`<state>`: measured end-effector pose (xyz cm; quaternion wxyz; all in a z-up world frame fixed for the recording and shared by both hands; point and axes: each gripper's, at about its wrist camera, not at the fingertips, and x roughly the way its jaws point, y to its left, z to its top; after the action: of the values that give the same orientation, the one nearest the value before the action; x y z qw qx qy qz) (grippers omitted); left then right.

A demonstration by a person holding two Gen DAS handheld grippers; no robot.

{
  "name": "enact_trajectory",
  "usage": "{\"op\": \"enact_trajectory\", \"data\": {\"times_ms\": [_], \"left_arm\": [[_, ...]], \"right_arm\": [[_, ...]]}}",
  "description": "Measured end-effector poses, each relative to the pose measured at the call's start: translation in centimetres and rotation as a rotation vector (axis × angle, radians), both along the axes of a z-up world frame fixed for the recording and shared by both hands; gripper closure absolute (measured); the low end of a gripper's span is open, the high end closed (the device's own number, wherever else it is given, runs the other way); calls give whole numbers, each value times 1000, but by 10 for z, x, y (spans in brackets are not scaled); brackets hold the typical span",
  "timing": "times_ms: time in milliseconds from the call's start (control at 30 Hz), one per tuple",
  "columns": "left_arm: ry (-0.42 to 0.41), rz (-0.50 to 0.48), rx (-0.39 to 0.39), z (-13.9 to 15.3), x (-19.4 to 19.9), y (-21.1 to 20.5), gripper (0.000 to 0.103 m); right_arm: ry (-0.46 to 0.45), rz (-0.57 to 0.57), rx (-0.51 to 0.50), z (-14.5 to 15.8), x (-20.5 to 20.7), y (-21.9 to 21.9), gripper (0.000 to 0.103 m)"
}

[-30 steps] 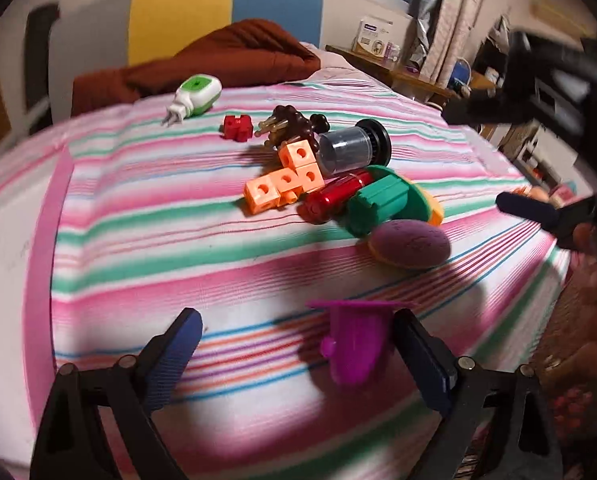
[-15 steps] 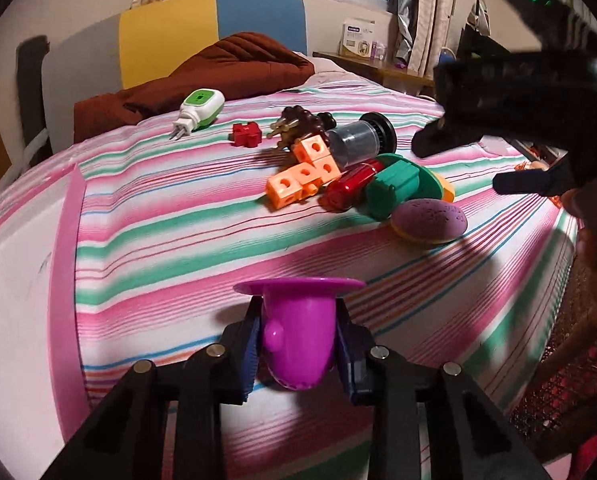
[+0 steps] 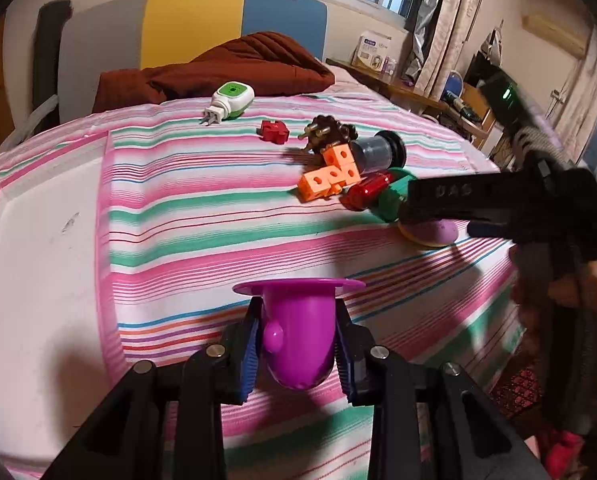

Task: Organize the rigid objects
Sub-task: 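Carry the magenta toy into the tray with the left tool while the right tool grasps the purple egg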

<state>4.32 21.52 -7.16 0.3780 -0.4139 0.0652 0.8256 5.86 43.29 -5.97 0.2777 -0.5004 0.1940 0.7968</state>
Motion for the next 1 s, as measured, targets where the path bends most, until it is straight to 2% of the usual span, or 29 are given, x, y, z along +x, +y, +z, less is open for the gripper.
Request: {"op": "enact_trajectory", "data": {"times_ms": [167,400,667,833,1000], "left_arm": [[3,0,35,11,3,-12,70],[33,30,53,24,3,-33,70],[20,88,78,29,-2,-60,70],[4,128,91,32,-8,-80,70],[10,180,65,33,-21,-97,70]], "right_arm": [[1,-16,-42,-13,2,5,12],[72,15,63,-14,11,-5,25],[109,20,59,-14,7,-5,26],[137,100,32,-13,6,-21,26],[143,170,-19,-10,7,-36,26]]}}
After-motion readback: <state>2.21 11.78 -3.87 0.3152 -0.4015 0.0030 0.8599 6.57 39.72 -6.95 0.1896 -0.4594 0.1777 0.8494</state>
